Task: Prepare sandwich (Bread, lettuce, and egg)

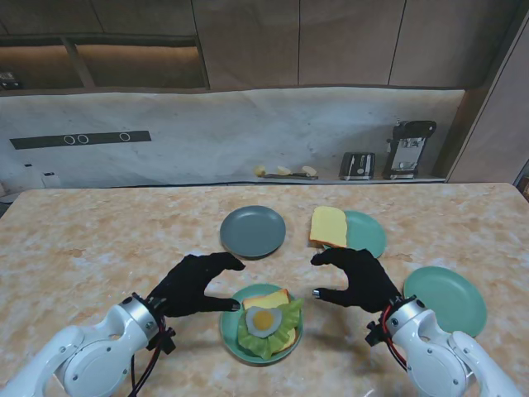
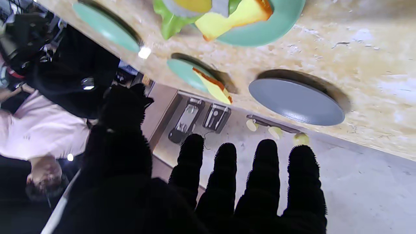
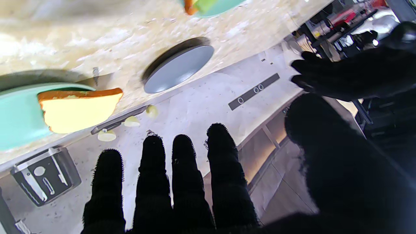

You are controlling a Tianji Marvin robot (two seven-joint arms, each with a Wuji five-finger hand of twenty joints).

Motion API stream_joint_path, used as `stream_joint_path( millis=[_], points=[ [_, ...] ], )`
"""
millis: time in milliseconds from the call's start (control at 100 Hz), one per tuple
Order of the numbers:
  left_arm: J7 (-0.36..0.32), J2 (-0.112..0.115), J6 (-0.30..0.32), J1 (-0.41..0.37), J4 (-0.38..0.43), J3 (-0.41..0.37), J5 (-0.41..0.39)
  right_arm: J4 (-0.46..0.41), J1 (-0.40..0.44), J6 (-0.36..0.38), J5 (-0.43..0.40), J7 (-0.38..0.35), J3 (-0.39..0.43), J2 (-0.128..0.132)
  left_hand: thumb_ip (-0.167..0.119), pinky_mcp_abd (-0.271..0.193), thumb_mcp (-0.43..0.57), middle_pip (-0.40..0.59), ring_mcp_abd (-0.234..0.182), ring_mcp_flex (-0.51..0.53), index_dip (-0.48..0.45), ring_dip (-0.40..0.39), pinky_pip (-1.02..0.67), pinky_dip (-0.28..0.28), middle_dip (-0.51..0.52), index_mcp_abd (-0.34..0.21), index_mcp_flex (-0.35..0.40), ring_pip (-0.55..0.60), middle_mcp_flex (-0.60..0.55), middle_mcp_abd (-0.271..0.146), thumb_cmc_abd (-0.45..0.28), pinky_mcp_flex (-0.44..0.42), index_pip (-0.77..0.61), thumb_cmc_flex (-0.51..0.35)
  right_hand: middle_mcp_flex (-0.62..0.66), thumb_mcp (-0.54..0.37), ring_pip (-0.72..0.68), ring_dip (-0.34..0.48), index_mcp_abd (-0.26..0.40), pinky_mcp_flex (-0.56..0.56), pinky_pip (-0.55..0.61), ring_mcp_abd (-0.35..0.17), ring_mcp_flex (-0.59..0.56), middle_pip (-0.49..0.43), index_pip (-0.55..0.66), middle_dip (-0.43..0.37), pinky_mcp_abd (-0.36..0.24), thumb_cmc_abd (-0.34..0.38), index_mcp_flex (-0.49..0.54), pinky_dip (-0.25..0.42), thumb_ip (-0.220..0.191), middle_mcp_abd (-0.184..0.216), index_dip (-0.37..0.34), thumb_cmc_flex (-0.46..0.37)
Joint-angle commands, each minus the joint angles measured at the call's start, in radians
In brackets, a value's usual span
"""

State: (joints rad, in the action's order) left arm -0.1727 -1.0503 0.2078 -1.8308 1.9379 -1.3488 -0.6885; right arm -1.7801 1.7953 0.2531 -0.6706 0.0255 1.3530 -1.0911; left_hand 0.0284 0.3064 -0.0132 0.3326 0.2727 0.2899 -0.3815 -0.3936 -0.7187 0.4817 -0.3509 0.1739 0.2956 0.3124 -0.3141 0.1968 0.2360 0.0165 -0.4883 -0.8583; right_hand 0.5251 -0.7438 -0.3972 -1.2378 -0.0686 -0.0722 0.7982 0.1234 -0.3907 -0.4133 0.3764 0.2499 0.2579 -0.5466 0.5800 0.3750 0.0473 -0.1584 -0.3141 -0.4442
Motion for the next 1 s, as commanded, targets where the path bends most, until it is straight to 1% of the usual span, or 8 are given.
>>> stream_joint_path(
  millis=[0,40,70,170,250,370,530,990],
  points=[
    [-0.008,-0.007,0.011,-0.031,-0.001,-0.008,0.017,0.022,-0.031,-0.019,0.001,-0.02,-0.004,0.001,0.004,-0.008,-0.014,-0.011,-0.004,-0.017,0.015,0.021,0.029,-0.042,0.011,0.008,-0.012,-0.021,0.038,0.004,-0.033,-0.019,0.026,0.034,0.006,0.013,0.006,-0.018,0.004,0.012,-0.007,-0.024,0.02,0.001,-0.002,0.011,-0.012,-0.004,-0.002,0.015,-0.028,0.02,-0.003,0.018],
    [0.005,-0.009,0.021,-0.046,0.0,-0.017,0.021,0.037,-0.051,-0.029,-0.01,-0.023,-0.011,0.003,0.005,-0.014,-0.017,-0.011,-0.004,-0.017,0.016,0.021,0.036,-0.052,0.011,0.014,-0.012,-0.021,0.036,0.009,-0.037,-0.026,0.028,0.044,0.001,0.013,0.007,-0.019,0.002,0.015,-0.008,-0.02,0.024,0.001,-0.002,0.011,-0.012,-0.008,-0.003,0.015,-0.028,0.018,-0.003,0.017],
    [0.01,-0.01,0.029,-0.055,0.001,-0.025,0.022,0.049,-0.066,-0.036,-0.017,-0.03,-0.015,0.004,0.004,-0.02,-0.014,-0.015,-0.004,-0.02,0.021,0.025,0.047,-0.081,0.015,0.02,-0.008,-0.023,0.033,0.013,-0.038,-0.025,0.034,0.05,-0.003,0.013,0.009,-0.018,0.002,0.018,-0.008,-0.021,0.027,0.002,-0.003,0.011,-0.014,-0.009,-0.005,0.015,-0.028,0.018,-0.003,0.017],
    [0.033,-0.014,0.048,-0.084,0.001,-0.044,0.028,0.093,-0.119,-0.049,-0.046,-0.04,-0.034,0.009,0.004,-0.034,-0.013,-0.016,-0.003,-0.024,0.034,0.028,0.063,-0.107,0.019,0.028,-0.007,-0.024,0.037,0.012,-0.04,-0.033,0.052,0.051,-0.011,0.013,0.01,-0.017,0.001,0.023,-0.009,-0.022,0.033,0.0,-0.004,0.011,-0.017,-0.015,-0.008,0.014,-0.028,0.017,-0.004,0.015],
    [0.044,-0.017,0.047,-0.106,0.003,-0.059,0.029,0.129,-0.161,-0.06,-0.069,-0.042,-0.055,0.012,0.004,-0.021,-0.012,-0.013,-0.002,-0.022,0.037,0.029,0.066,-0.116,0.019,0.03,0.003,-0.022,0.031,0.009,-0.04,-0.031,0.051,0.048,-0.018,0.013,0.011,-0.017,-0.005,0.04,-0.015,-0.019,0.039,-0.002,-0.004,0.011,-0.02,-0.023,-0.009,0.011,-0.028,0.013,-0.005,0.009],
    [0.068,-0.021,0.037,-0.138,0.007,-0.078,0.015,0.185,-0.223,-0.081,-0.105,-0.037,-0.092,0.014,0.002,0.0,-0.007,-0.003,0.001,-0.012,0.032,0.024,0.051,-0.114,0.013,0.031,0.016,-0.014,0.015,0.01,-0.033,-0.022,0.04,0.027,-0.043,0.012,0.012,-0.018,-0.013,0.083,-0.013,-0.017,0.063,-0.007,-0.005,0.012,-0.04,-0.032,-0.016,0.005,-0.027,0.007,-0.006,0.01],
    [0.085,-0.025,0.027,-0.182,0.014,-0.107,-0.006,0.257,-0.304,-0.118,-0.138,-0.034,-0.151,0.017,0.003,0.004,-0.008,0.0,0.002,-0.009,0.027,0.019,0.032,-0.109,0.008,0.025,0.014,-0.011,0.015,0.0,-0.033,-0.031,0.03,0.011,-0.083,0.017,0.015,-0.019,-0.008,0.116,0.004,-0.029,0.106,-0.01,-0.012,0.011,-0.051,-0.036,-0.038,-0.001,-0.026,0.01,-0.007,0.011],
    [0.111,-0.029,0.054,-0.278,0.043,-0.177,-0.057,0.461,-0.511,-0.173,-0.233,-0.001,-0.318,0.024,0.003,0.014,-0.009,-0.001,-0.002,-0.008,0.02,0.01,0.021,-0.096,0.0,0.021,0.011,-0.013,0.014,-0.003,-0.035,-0.044,0.023,0.0,-0.178,0.008,-0.024,-0.043,0.001,0.162,0.017,-0.068,0.196,-0.055,-0.014,0.023,-0.075,-0.076,-0.116,-0.004,-0.026,0.022,-0.015,-0.013]
  ],
)
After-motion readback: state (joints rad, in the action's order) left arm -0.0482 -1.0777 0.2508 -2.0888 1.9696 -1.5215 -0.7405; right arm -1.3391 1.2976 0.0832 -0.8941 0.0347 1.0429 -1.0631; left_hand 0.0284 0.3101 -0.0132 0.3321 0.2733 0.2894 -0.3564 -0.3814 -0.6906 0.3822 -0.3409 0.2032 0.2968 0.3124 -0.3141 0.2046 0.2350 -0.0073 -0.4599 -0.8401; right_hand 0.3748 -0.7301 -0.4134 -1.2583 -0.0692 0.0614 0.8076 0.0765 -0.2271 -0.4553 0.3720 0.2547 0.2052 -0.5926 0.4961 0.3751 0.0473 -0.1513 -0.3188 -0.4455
